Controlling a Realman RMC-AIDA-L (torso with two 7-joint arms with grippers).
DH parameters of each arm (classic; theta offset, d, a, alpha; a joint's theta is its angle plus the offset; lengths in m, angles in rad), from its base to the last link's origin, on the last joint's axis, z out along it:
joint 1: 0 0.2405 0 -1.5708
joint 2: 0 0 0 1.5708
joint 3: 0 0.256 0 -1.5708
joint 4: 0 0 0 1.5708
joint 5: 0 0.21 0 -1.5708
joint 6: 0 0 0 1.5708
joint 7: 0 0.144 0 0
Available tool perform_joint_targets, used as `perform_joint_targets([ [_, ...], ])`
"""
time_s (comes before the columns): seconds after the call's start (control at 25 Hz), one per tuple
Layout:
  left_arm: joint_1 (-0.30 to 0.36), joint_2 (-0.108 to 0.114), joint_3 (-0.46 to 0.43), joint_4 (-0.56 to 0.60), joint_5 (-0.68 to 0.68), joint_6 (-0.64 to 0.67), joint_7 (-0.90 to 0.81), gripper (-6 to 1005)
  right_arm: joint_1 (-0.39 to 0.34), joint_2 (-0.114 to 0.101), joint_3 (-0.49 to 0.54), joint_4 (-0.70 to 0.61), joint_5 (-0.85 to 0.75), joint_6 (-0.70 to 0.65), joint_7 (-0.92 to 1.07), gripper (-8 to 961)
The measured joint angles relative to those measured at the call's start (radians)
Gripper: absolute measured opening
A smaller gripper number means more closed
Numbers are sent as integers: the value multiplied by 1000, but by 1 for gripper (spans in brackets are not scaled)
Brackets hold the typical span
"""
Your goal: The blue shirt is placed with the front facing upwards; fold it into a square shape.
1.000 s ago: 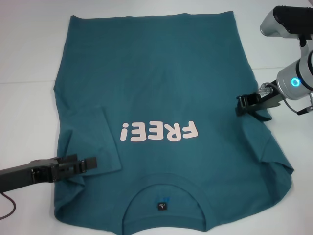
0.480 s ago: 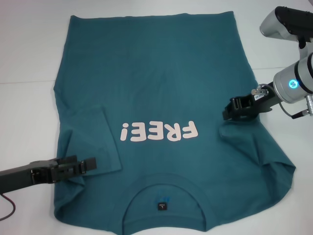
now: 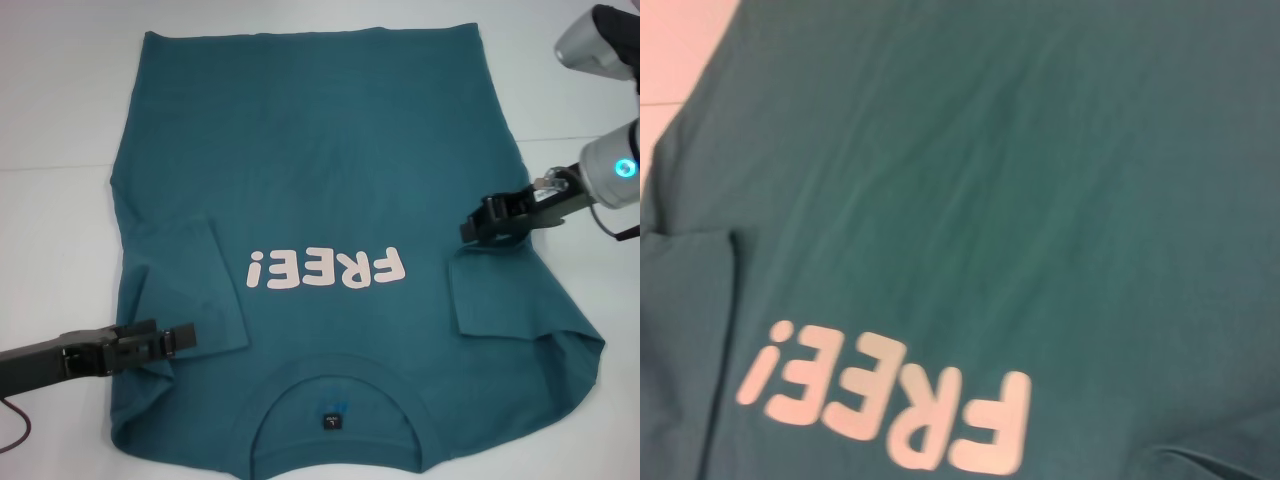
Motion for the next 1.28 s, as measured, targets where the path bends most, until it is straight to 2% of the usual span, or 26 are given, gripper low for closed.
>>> perform_joint_targets([
  [0.16,0,0,0,0,-5,0,-1,934,-16,-21,-4,1,-7,-8,35,236],
  [0.28,0,0,0,0,-12,0,-1,934,-21,-24,-5,2,-61,-1,64,246],
  [0.56,-4,0,0,-6,-14,-10,-10,934,-21,-4,0,29,-156,77,75,270],
  [0.8,-5,0,0,-11,-22,-15,-12,934,-14,5,-7,101,-175,217,75,290],
  [0.88,-5,0,0,-11,-23,-16,-12,934,-13,14,-4,113,-177,272,75,296],
  [1.16,-8,0,0,-25,-23,-24,-12,934,-20,46,-1,113,-54,540,37,320],
  [1.28,-10,0,0,-25,-26,-25,-12,934,-11,53,-5,105,-5,572,7,330],
])
